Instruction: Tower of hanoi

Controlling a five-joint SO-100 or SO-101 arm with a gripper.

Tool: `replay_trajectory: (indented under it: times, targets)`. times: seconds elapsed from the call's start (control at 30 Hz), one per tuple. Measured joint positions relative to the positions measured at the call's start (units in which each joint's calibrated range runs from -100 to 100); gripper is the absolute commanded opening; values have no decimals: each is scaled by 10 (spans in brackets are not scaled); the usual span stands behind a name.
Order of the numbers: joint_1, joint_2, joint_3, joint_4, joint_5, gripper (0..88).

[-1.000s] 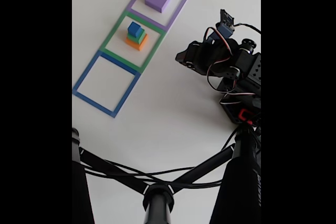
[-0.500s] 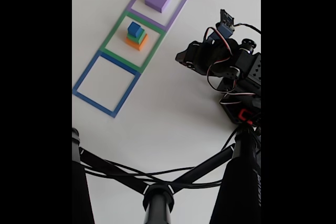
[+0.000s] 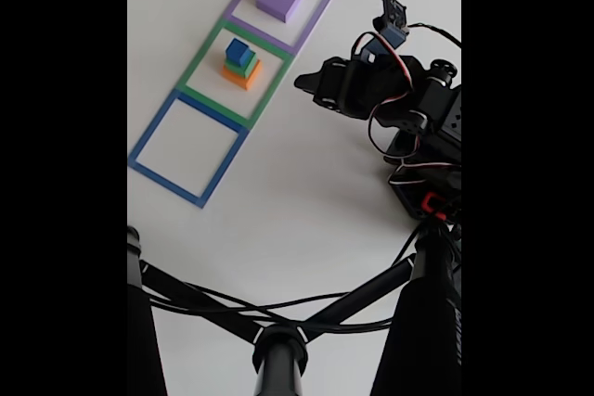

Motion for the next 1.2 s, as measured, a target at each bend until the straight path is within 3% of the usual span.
replay_trajectory:
  times: [0.33, 0.57, 0.7, 0.77, 0.87, 0.97, 1.2]
  targets:
    - [13, 137, -216, 0, 171, 0]
    - [22, 182, -363, -19, 504, 0]
    - [27, 225, -456, -7, 778, 33]
    - [37, 250, -503, 23, 930, 10]
    - [58, 293, -584, 91, 1121, 7]
    - [84, 340, -671, 152, 1204, 1]
    - [126, 375, -752, 221, 1279, 1]
